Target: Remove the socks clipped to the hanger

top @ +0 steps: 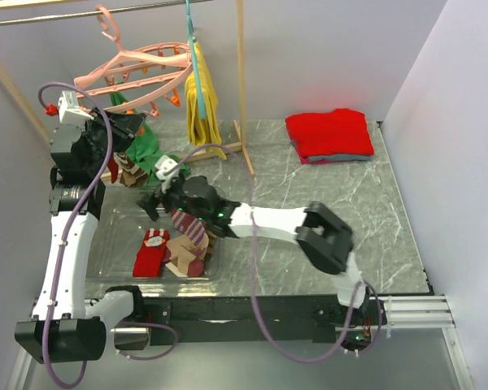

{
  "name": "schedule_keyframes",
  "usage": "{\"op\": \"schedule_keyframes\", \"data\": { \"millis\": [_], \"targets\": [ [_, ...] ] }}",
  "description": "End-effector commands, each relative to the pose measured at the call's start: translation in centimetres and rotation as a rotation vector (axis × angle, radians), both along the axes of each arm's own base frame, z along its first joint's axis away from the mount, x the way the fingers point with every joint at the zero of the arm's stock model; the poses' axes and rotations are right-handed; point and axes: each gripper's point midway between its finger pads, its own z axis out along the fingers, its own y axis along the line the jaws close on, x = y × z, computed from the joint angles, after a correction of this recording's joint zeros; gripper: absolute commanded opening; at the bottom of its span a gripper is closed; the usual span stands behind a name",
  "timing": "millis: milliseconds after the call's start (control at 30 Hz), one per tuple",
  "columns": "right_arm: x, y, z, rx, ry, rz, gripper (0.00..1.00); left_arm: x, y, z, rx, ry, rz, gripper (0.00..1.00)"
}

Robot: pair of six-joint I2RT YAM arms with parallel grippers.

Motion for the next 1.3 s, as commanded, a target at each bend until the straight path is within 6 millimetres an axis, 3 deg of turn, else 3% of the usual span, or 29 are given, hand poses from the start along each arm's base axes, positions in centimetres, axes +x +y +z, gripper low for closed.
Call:
{"op": "schedule_keyframes", "data": {
  "millis": [0, 33, 100, 133, 200, 233, 267, 300, 367, 467, 500, 533, 567, 600, 733, 800, 867, 900, 933, 967, 1000, 1033, 1067, 1100, 1133, 1167, 1200, 1233, 1267],
  "targets": [
    [2.7, 4.0, 5.4, 0.197, -0.144, -0.018, 1.00, -1.7, -0.6, 5.0, -0.028, -0.131, -0.029, 0.01],
    [3.2, 5.0, 3.8, 0.178, -0.146, -0.013, 1.00, -1.8, -0.6, 5.1, -0.028, -0.132, -0.030, 0.01],
    [3.5, 6.0, 4.6, 0.207, -0.175, -0.006, 0.99, -1.7, -0.6, 5.0, -0.028, -0.126, -0.029, 0.01],
    [3.8, 6.6, 3.6, 0.214, -0.183, -0.006, 0.97, -1.8, -0.6, 5.0, -0.030, -0.125, -0.029, 0.01],
    [4.8, 7.1, 4.5, 0.250, -0.204, -0.027, 0.88, -1.6, -0.5, 4.7, -0.031, -0.117, -0.026, 0.01],
    [5.4, 7.6, 2.7, 0.234, -0.191, -0.041, 0.86, -1.5, -0.5, 4.6, -0.032, -0.115, -0.026, 0.01],
    [5.8, 7.8, 2.5, 0.235, -0.189, -0.047, 0.81, -1.4, -0.5, 4.5, -0.034, -0.110, -0.026, 0.01],
    [6.4, 7.9, 3.1, 0.255, -0.193, -0.055, 0.77, -1.3, -0.6, 4.4, -0.036, -0.108, -0.029, 0.01],
    [6.9, 8.3, 2.2, 0.257, -0.193, -0.059, 0.68, -1.2, -0.7, 4.5, -0.041, -0.108, -0.035, 0.01],
    [7.6, 8.7, 1.9, 0.268, -0.206, -0.078, 0.60, -1.1, -0.7, 4.5, -0.042, -0.106, -0.034, 0.01],
    [8.0, 8.8, 2.8, 0.282, -0.215, -0.084, 0.59, -1.1, -0.7, 4.5, -0.040, -0.107, -0.034, 0.01],
    [8.4, 9.1, 1.9, 0.264, -0.206, -0.090, 0.57, -1.1, -0.6, 4.5, -0.038, -0.106, -0.031, 0.01],
    [8.7, 9.1, 1.8, 0.262, -0.206, -0.101, 0.49, -1.1, -0.5, 4.6, -0.035, -0.108, -0.027, 0.01],
    [8.9, 9.2, 3.0, 0.280, -0.213, -0.112, 0.46, -1.1, -0.5, 4.5, -0.036, -0.107, -0.027, 0.01],
    [9.6, 9.4, 3.0, 0.272, -0.216, -0.128, 0.28, -1.2, -0.6, 4.4, -0.034, -0.107, -0.029, 0.01],
    [9.6, 9.4, 3.2, 0.261, -0.217, -0.127, 0.12, -1.2, -0.6, 4.2, -0.034, -0.105, -0.033, 0.01],
    [9.0, 8.9, 4.4, 0.262, -0.213, -0.119, 0.00, -1.2, -0.6, 4.2, -0.027, -0.106, -0.033, 0.02],
    [8.7, 8.5, 2.5, 0.225, -0.189, -0.118, 0.00, -1.1, -0.5, 4.1, -0.023, -0.105, -0.026, 0.03],
    [7.8, 7.6, 5.3, 0.278, -0.198, -0.110, 0.00, -1.0, -0.4, 4.0, -0.020, -0.103, -0.023, 0.05],
    [7.2, 7.2, 5.6, 0.285, -0.196, -0.098, 0.00, -0.7, -0.4, 3.7, -0.009, -0.100, -0.020, 0.06],
    [6.6, 6.7, 4.2, 0.257, -0.174, -0.088, 0.00, -0.6, -0.3, 3.6, -0.005, -0.100, -0.014, 0.07],
    [5.7, 5.9, 6.6, 0.285, -0.180, -0.074, 0.00, -0.3, -0.1, 3.5, -0.005, -0.094, -0.004, 0.09],
    [5.1, 5.6, 6.9, 0.280, -0.179, -0.065, 0.00, 0.0, -0.1, 3.3, 0.000, -0.091, -0.006, 0.11],
    [4.1, 5.3, 5.4, 0.238, -0.166, -0.050, 0.00, 0.2, -0.1, 3.2, 0.003, -0.092, -0.007, 0.13],
    [3.3, 4.5, 7.3, 0.255, -0.178, -0.043, 0.00, 0.3, -0.3, 3.1, 0.005, -0.090, -0.017, 0.17],
    [2.6, 4.1, 7.5, 0.249, -0.176, -0.034, 0.00, 0.7, -0.4, 2.8, 0.006, -0.080, -0.025, 0.19],
    [2.0, 3.8, 6.0, 0.218, -0.147, -0.019, 0.00, 0.8, -0.5, 2.7, 0.003, -0.075, -0.030, 0.22],
    [1.5, 3.1, 7.2, 0.233, -0.138, -0.010, 0.00, 0.8, -0.7, 2.5, 0.000, -0.067, -0.050, 0.26],
    [1.3, 2.8, 7.2, 0.227, -0.122, -0.008, 0.00, 1.1, -1.0, 2.2, 0.000, -0.056, -0.067, 0.28]
  ]
}}
